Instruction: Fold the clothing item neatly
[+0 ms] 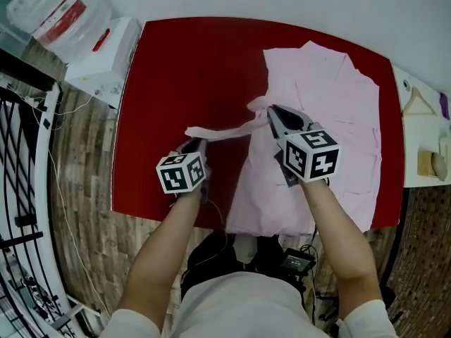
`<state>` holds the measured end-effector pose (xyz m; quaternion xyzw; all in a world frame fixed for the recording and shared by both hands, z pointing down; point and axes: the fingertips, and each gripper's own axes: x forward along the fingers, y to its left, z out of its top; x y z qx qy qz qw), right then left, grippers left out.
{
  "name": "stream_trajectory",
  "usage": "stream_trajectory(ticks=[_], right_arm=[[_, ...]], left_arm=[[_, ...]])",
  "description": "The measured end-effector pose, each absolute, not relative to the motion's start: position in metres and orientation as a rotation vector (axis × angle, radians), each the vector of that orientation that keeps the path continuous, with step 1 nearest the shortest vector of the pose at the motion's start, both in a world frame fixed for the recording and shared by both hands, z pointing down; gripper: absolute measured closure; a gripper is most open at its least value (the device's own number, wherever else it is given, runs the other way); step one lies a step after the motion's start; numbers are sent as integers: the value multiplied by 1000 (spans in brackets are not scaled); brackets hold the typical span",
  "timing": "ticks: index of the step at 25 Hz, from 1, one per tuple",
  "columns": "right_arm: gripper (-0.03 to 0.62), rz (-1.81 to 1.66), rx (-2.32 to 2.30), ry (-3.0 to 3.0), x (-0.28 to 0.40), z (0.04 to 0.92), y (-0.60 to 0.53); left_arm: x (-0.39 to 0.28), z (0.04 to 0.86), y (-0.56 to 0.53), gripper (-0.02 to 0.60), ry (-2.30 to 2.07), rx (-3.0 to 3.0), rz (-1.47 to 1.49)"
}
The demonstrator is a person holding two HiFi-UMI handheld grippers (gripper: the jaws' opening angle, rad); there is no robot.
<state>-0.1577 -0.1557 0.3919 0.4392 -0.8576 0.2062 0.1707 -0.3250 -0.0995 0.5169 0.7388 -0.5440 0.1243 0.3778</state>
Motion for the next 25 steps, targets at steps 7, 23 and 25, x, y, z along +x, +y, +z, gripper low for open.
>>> stream_trajectory(ticks=[7, 23, 25], right_arm=[[574, 587, 1314, -2408, -115, 385, -154], [574, 607, 1420, -2365, -29, 383, -146], [574, 609, 1432, -2356, -18, 384, -145]], left_arm=[[-309, 508, -99, 574, -1383, 2024, 484], [-264, 489, -98, 575, -1337, 2248, 736], [-257, 485, -101, 575, -1329, 2267, 739]])
